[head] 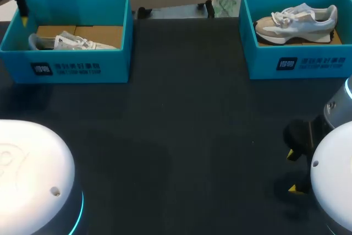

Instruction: Take the shoe out of the shoebox, open the shoe tongue, remove and reinsert the insole, then place the shoe into the shoebox

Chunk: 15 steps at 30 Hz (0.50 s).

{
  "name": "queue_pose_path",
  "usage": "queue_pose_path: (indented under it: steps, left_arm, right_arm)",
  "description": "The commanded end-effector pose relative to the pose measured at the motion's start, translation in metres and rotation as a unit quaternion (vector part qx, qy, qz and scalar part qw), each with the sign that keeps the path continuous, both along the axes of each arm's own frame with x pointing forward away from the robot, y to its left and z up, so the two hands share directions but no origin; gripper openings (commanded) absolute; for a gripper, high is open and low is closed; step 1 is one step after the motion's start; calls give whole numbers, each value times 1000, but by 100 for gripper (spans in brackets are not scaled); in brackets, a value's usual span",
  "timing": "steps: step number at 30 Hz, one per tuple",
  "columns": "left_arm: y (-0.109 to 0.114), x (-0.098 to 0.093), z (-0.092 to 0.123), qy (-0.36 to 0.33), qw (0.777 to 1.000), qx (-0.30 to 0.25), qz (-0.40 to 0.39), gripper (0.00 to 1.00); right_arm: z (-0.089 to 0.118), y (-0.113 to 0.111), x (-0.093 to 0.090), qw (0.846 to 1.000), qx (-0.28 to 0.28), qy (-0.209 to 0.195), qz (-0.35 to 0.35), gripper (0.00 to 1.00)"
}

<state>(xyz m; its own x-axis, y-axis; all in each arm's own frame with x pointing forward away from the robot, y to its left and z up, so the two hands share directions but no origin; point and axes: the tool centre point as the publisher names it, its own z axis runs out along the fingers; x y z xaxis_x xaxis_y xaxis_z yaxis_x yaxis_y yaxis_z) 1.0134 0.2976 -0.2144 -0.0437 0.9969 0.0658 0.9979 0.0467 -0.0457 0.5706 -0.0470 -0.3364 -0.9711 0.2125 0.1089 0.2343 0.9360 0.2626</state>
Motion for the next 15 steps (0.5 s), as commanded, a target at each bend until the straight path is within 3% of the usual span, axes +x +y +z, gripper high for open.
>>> queue_pose_path:
  steps: [1, 5, 8, 15]
  left_arm:
    - [6, -11, 9, -7, 1000, -5, -5, 100]
    - [6, -11, 9, -7, 1000, -5, -5, 100]
    - [6, -11, 9, -7, 1000, -5, -5, 100]
    - [6, -11, 9, -7, 1000, -5, -5, 100]
  right_arm:
    - [1, -1, -2, 1000, 1, -2, 0, 100]
    - [1, -1, -2, 1000, 1, -2, 0, 100]
    - [6, 0, 18, 1000, -8, 24, -10, 100]
    - [22, -12, 65, 992, -37, 20, -118, 100]
